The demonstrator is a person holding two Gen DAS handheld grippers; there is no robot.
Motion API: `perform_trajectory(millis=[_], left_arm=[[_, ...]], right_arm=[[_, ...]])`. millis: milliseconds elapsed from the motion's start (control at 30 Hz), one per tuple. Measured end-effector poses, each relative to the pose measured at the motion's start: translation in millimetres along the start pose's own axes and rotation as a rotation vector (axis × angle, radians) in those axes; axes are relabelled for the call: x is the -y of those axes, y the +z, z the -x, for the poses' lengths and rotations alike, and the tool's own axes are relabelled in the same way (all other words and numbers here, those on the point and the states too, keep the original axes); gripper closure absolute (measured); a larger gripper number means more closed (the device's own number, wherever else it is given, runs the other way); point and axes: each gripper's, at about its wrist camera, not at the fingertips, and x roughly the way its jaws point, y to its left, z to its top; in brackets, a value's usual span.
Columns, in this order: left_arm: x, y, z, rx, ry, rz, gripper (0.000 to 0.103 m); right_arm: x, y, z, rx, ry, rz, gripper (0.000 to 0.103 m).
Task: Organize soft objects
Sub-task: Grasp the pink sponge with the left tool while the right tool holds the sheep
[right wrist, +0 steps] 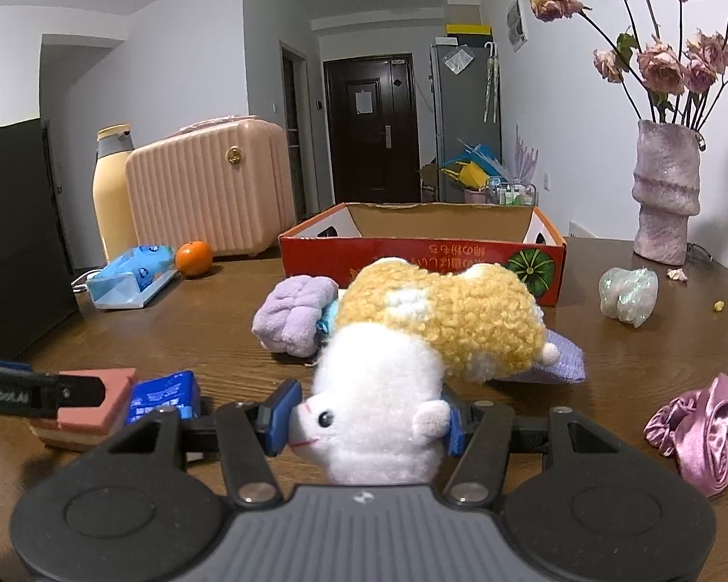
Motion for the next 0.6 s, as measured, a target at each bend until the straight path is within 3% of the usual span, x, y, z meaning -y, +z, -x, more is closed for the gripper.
perform_trajectory(millis=[333, 600], left_arm=[[-4, -3, -32, -0.043, 0.096, 0.027, 0.000], [-11, -8, -48, -0.111, 0.095, 0.048, 0.000]], right_arm=[[4, -11, -5, -0.014, 0.024, -0.025, 0.046], [7, -11, -5, -0.012, 0.033, -0.041, 0.046]])
